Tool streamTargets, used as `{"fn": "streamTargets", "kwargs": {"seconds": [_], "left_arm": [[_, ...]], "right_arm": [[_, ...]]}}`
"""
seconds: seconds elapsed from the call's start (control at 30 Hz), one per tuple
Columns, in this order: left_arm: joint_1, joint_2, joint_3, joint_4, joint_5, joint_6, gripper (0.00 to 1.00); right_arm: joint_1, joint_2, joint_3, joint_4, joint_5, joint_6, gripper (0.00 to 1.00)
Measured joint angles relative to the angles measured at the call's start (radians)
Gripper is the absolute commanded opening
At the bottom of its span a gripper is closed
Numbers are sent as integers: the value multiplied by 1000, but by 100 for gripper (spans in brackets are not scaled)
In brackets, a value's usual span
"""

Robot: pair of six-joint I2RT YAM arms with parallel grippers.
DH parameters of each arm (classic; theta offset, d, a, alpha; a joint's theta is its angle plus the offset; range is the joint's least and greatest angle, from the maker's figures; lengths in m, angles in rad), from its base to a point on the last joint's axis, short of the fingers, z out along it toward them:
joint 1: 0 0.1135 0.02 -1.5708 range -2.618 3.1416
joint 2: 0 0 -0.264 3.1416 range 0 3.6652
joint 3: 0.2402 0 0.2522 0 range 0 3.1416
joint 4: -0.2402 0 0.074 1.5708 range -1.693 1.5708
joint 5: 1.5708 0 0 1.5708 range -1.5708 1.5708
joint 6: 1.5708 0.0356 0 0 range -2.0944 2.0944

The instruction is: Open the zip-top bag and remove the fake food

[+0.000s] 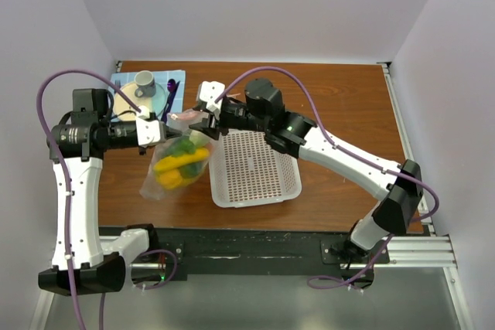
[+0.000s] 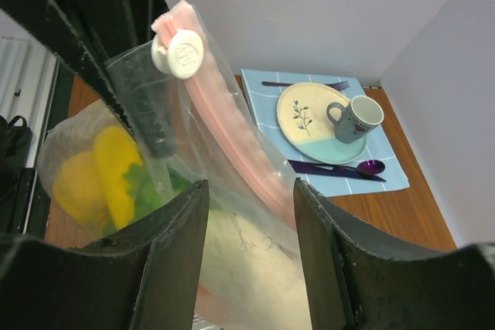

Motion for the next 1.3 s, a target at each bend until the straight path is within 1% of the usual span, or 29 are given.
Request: {"fn": "streamTargets", "kwargs": {"seconds": [0.07,0.4,0.87,0.9,0.97,1.0,1.07,1.1,1.17,1.27,1.3], "left_arm": [[-5,-6,-2,0,-2,-6,0],[-24,-34,-60,0,-27,-15,0],[-26,-34,-61,0,-50,-14,0],[-28,-33,-61,0,-50,-14,0],[-29,-34,-61,0,-53,-14,0],[-29,-33,-61,0,-54,-14,0],[-29,-33,-61,0,-54,-14,0],[-29,-34,-61,0,-54,-14,0],[-30,-33,-61,0,-54,-14,0],[-34,-34,-59,0,-55,-15,0],[-35,-34,-59,0,-56,-15,0]], "right_arm": [[0,13,15,3,-4,4,46],[-1,18,57,-2,-43,0,46],[-2,19,124,-127,-232,-43,43],[-2,19,126,-136,-239,-44,39],[-2,19,129,-144,-245,-50,34],[-2,19,130,-146,-245,-50,28],[-2,23,134,-146,-245,-48,22],[-2,29,142,-145,-245,-47,17],[-2,50,163,-140,-242,-42,13],[-5,84,190,-138,-237,-38,5],[-5,94,195,-138,-237,-38,0]]}}
